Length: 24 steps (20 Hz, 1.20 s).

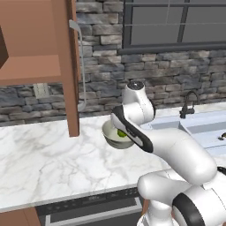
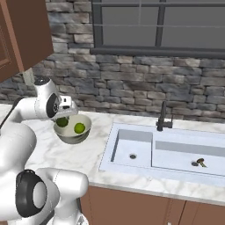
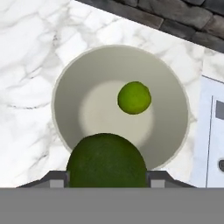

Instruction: Pick the limes from the cabinet and place them in one bowl. Pick the mushroom from the sink and place it in the other bowl.

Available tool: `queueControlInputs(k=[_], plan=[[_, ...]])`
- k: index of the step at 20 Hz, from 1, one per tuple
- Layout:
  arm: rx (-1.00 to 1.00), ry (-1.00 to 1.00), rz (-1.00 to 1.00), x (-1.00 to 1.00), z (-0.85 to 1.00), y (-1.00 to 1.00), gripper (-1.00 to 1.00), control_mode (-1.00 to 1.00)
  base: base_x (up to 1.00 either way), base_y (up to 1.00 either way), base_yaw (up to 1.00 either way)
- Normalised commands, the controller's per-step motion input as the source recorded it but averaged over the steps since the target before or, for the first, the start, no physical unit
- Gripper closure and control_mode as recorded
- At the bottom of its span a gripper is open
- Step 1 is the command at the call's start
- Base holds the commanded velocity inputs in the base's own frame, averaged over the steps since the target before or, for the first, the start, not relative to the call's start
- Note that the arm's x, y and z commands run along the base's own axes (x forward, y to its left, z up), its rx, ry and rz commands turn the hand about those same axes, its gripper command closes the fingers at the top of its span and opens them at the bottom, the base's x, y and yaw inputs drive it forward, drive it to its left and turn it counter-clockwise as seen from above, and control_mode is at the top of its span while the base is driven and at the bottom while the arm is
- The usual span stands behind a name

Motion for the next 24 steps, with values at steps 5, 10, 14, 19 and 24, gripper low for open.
queueControlInputs(k=[5, 10, 14, 19, 24], plan=[[0.00, -0.06, 0.00, 0.24, -0.46, 0.09, 1.00, -1.00, 0.00, 0.00, 0.00], [0.01, -0.07, 0.00, 0.18, -0.38, 0.03, 1.00, -1.00, 0.00, 0.00, 0.00], [0.02, -0.05, 0.00, 0.25, -0.27, 0.00, -1.00, -1.00, 0.00, 0.00, 0.00], [0.02, -0.05, 0.01, 0.28, -0.14, -0.02, -1.00, -1.00, 0.00, 0.00, 0.00], [0.00, -0.01, 0.02, 0.21, -0.01, -0.02, -1.00, -1.00, 0.00, 0.00, 0.00]])
